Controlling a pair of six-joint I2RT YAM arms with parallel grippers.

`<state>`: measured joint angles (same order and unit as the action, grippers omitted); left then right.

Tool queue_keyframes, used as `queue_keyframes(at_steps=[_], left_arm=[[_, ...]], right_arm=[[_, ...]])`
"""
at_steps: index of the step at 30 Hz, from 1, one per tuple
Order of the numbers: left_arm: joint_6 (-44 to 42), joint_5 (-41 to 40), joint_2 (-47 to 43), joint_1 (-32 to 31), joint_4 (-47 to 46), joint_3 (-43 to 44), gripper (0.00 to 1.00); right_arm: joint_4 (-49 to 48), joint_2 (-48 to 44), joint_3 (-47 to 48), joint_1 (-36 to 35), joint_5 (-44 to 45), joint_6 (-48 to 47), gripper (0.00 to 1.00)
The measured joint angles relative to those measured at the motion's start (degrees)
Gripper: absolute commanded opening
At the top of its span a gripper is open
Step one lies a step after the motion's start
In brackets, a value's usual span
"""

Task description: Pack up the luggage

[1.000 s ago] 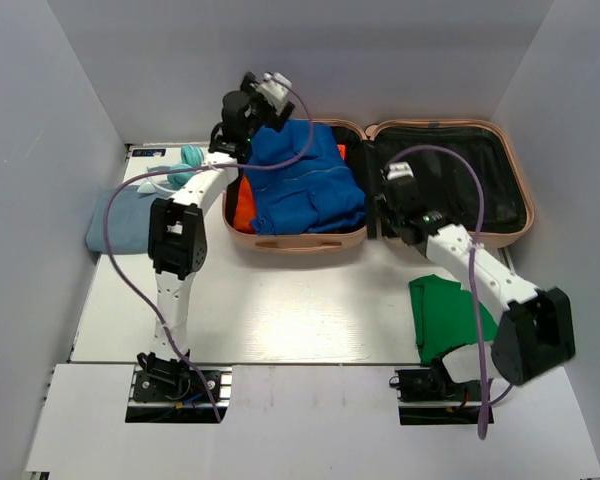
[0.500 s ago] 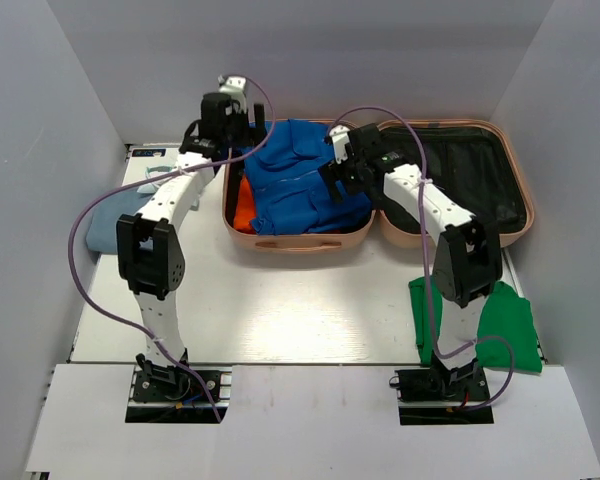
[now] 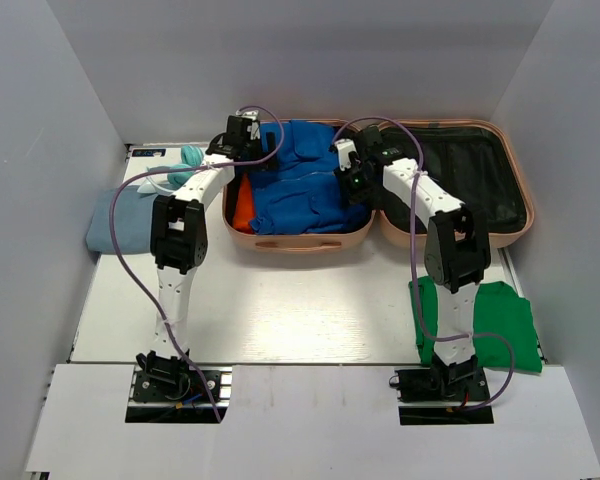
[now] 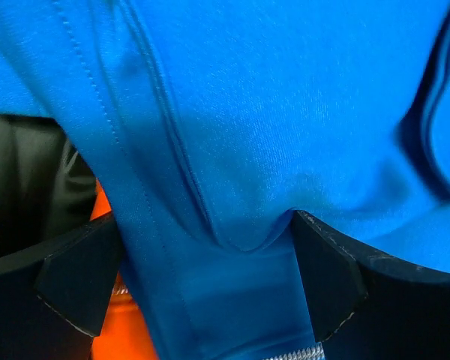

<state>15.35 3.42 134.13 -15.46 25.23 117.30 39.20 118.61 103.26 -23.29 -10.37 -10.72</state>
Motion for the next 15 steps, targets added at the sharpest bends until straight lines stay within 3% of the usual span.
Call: queue_keyframes(at_steps=[4,5,8,15], left_arm=[[1.99,1.33,3.13,0.02,0.31,4.79,0.88],[2.54,1.75,3.54,0.02,-0.04,5.64,0.79],[3.74,2.43,3.96,0.02,-1.25,6.40,0.68],[3.61,2.45,3.63,-0.13,-5.51,6.16,0.68]], right_arm=[[0.57,0.33,-0.48,0.83,-4.20,1.40,0.00],[0.59,0.33,-0.70,1.05,-5.16,1.68,0.00],[0.46,-0.13,-1.55,1.14,-7.61,3.17,0.00],[-0.07,-5.57,-3.02,1.03,-15.43,9.94,0.00]])
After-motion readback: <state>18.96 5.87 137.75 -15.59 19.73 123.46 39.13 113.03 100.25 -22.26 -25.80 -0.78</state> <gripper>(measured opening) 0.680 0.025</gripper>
